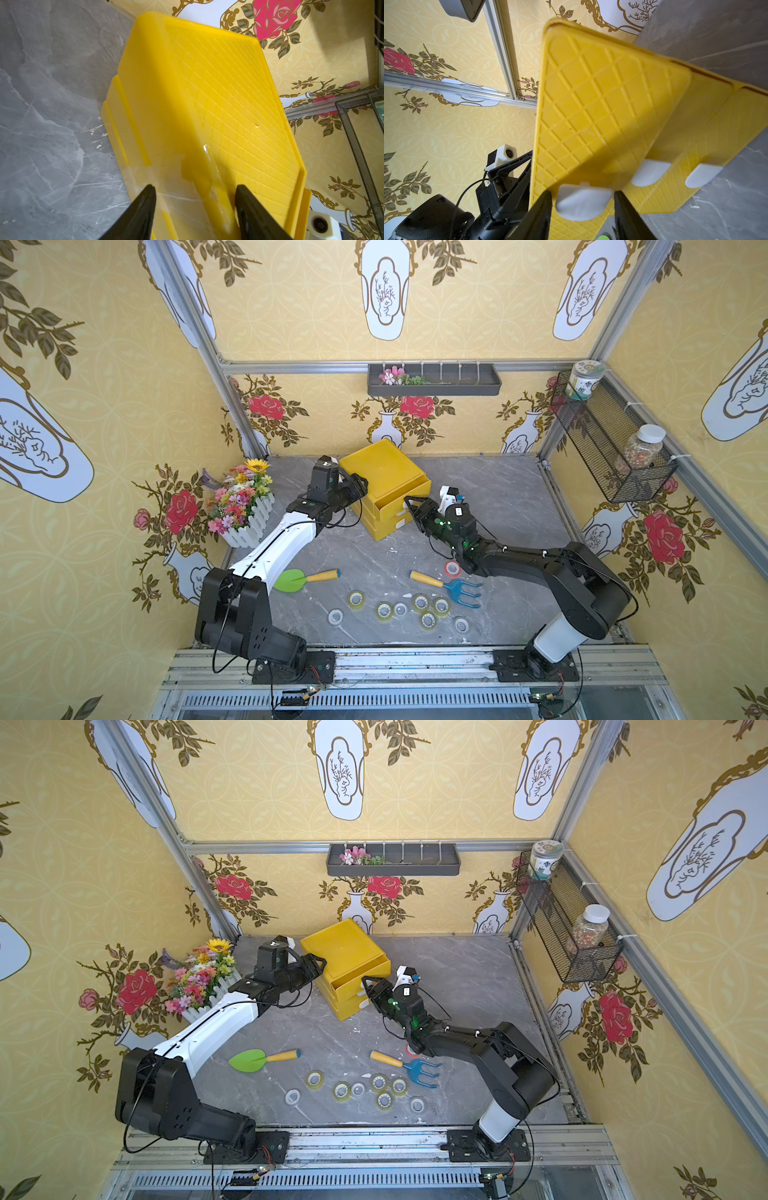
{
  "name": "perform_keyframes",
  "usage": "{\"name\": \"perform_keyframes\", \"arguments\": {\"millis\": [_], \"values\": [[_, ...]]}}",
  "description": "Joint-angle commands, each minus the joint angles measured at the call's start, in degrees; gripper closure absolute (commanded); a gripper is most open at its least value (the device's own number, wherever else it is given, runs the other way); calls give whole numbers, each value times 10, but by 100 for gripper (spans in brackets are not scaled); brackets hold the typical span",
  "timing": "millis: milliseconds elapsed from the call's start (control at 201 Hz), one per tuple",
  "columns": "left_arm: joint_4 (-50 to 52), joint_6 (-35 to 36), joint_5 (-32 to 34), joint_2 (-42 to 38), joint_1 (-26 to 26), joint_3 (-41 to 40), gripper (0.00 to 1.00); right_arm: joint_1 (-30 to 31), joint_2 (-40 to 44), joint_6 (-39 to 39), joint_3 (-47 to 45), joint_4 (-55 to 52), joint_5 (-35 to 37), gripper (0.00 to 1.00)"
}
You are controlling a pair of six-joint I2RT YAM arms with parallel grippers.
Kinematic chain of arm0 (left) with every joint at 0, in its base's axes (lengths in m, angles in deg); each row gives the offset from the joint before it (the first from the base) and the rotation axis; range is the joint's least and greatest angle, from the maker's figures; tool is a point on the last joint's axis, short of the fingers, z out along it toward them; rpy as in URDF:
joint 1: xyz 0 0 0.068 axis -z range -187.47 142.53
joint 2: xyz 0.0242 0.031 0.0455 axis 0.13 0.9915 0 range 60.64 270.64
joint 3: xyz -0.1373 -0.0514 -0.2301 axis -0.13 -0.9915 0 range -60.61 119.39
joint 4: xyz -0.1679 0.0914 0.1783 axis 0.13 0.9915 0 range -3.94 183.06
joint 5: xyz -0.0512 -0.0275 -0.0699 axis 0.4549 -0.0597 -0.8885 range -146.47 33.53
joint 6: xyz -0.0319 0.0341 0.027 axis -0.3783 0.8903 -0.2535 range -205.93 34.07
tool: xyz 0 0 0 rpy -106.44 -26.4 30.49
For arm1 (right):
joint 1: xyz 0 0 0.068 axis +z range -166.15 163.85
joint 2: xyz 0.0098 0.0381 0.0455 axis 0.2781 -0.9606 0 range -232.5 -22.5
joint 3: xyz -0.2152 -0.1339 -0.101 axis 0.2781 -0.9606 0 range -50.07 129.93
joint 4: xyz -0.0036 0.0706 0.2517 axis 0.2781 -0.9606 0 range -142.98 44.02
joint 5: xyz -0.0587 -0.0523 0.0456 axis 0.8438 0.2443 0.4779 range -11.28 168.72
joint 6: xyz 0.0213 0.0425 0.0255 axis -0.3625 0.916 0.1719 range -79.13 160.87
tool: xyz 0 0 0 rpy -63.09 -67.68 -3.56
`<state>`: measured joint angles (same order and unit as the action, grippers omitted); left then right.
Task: Place the transparent tape into the drawer according to color
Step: Open the drawer in the storage box.
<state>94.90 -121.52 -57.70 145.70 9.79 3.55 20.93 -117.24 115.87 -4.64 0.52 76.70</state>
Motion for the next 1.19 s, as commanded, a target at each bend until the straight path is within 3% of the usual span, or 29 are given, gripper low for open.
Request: {"name": "perform_keyframes", "arguments": {"millis": [0,408,672,1190], "values": [[58,8,14,8,0,-7,35,-6,-25,2,22,35,-9,48],[60,17,4,10,-1,-2,36,-8,-83,16,73,51,-21,54],[61,17,5,13,0,-2,36,-10,-86,24,55,70,-16,65],[64,16,7,13,0,2,33,-7,13,37,-48,42,-17,70]]}}
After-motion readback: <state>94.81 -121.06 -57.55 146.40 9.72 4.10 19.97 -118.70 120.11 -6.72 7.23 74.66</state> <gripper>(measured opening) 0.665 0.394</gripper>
